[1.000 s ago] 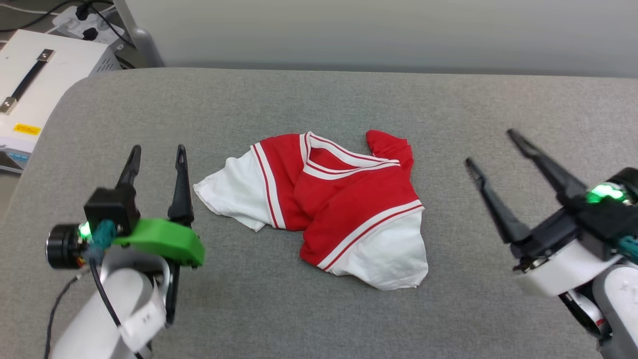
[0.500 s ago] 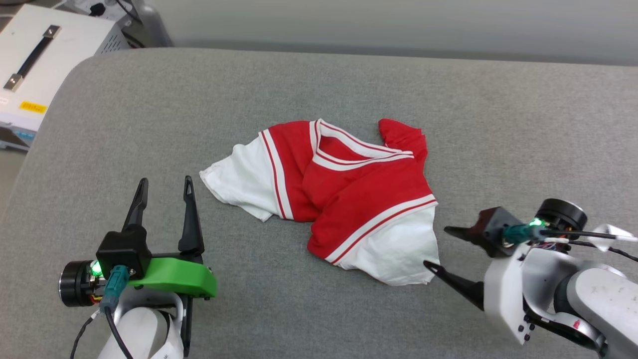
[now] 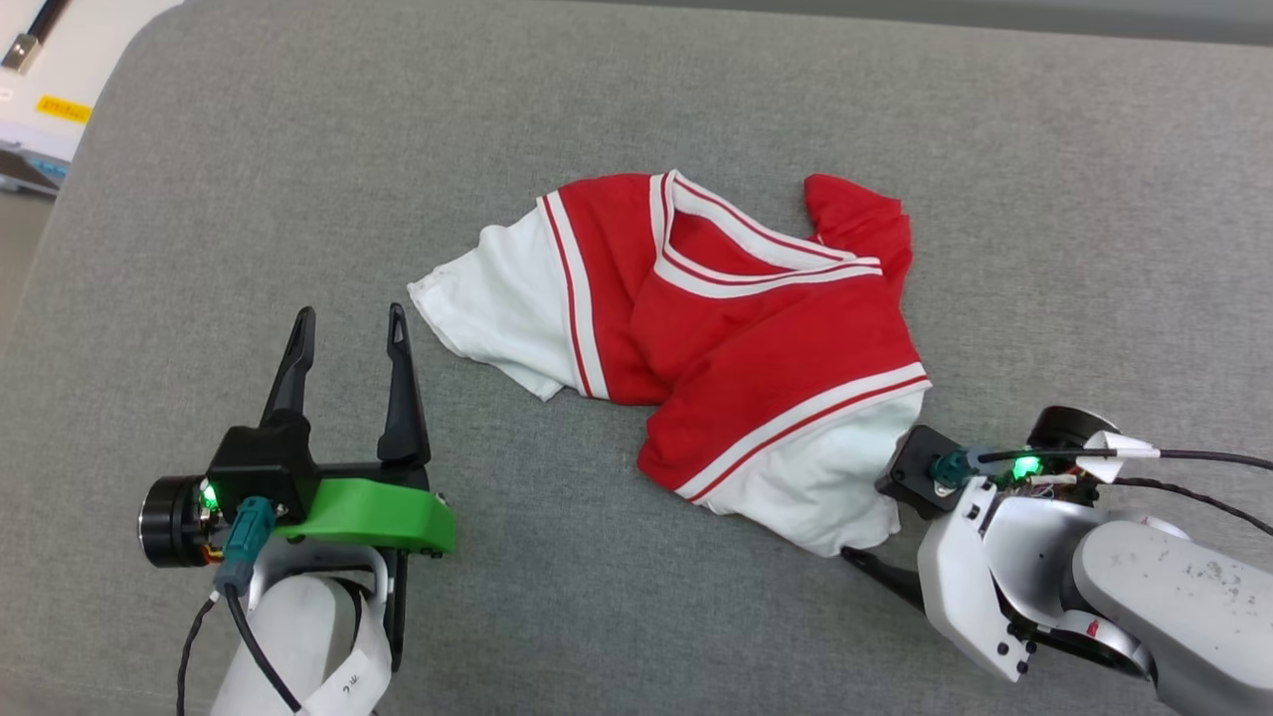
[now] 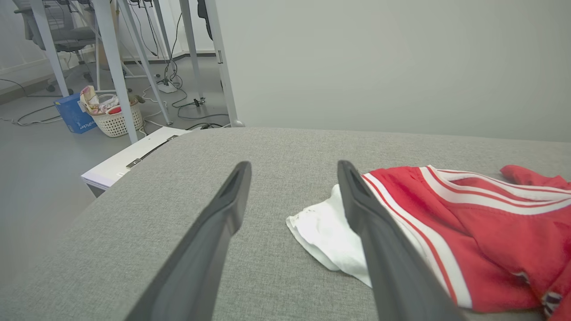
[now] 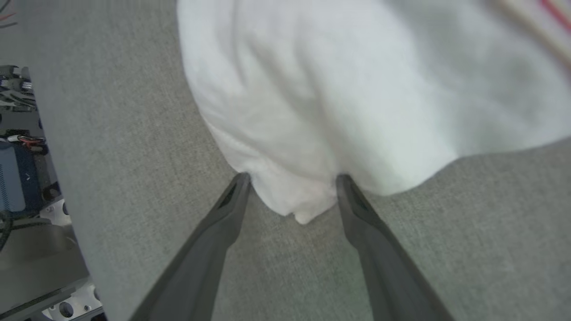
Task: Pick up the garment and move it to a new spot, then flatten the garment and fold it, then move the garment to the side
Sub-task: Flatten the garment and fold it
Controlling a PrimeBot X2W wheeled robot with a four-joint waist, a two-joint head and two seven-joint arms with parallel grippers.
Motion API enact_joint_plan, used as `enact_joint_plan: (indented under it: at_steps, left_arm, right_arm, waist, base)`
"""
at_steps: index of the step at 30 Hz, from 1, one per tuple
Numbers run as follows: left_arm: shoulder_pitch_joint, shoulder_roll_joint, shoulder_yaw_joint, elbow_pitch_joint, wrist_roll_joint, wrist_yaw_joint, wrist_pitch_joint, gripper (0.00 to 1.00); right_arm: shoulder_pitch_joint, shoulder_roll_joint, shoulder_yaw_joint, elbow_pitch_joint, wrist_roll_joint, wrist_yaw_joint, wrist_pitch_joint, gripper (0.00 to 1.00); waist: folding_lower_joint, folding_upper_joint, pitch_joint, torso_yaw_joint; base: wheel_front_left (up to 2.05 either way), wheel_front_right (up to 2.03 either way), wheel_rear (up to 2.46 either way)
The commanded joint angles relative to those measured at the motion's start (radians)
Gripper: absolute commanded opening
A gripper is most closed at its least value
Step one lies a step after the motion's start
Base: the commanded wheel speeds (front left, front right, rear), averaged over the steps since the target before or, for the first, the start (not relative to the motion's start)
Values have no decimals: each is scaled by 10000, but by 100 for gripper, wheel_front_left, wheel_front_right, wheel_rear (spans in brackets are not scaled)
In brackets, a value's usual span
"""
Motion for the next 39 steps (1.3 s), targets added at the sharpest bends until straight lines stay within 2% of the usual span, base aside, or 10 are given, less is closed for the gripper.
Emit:
enact_joint_plan:
  at_steps: [1, 2, 3, 4, 13, 21, 26, 31, 35, 39]
  left_arm:
    - [-193, -138, 94, 33, 167, -101, -56, 100]
    - [-206, -212, 153, 56, 238, -167, -56, 100]
    - [-210, -262, 205, 75, 288, -216, -57, 100]
    - [-206, -316, 278, 102, 346, -271, -57, 100]
    - [51, -574, 729, 385, 747, -636, -57, 100]
    - [411, -618, 1111, 372, 977, -855, -57, 100]
    - [508, -639, 1267, 310, 1086, -981, -57, 100]
    - [370, -700, 1313, 276, 1196, -1081, -57, 100]
    - [158, -764, 1287, 311, 1263, -1166, -57, 100]
    - [-34, -832, 1245, 373, 1324, -1207, -57, 100]
  right_arm:
    - [-83, 91, 349, 324, 38, -9, 13, 100]
    - [-101, 109, 500, 475, 64, -9, -49, 100]
    - [-98, 137, 584, 561, 141, -9, -138, 69]
    - [-103, 177, 644, 647, 253, -9, -297, 0]
    - [-138, 27, 406, 734, 707, -9, -1615, 0]
    - [1008, -1136, -2578, -379, 1019, -9, -2804, 0]
    - [1948, -1707, -4542, -748, 1069, -9, -2630, 0]
    - [2436, -2066, -6103, -465, 1070, -9, -2224, 0]
    - [2430, -2052, -6790, 136, 1165, -9, -1746, 0]
    - [2174, -1917, -6810, 1071, 1170, -9, -1103, 0]
  waist:
    - [0, 0, 290, 178]
    - [0, 0, 315, 188]
    - [0, 0, 328, 186]
    - [0, 0, 331, 170]
    - [0, 0, -323, -259]
    - [0, 0, -884, -713]
    - [0, 0, -866, -907]
    - [0, 0, -563, -941]
    - [0, 0, -252, -816]
    - [0, 0, 41, -671]
  base:
    - [0, 0, 0]
    - [0, 0, 0]
    - [0, 0, 0]
    - [0, 0, 0]
    - [0, 0, 0]
    - [0, 0, 0]
    - [0, 0, 0]
    - [0, 0, 0]
    - [0, 0, 0]
    - [0, 0, 0]
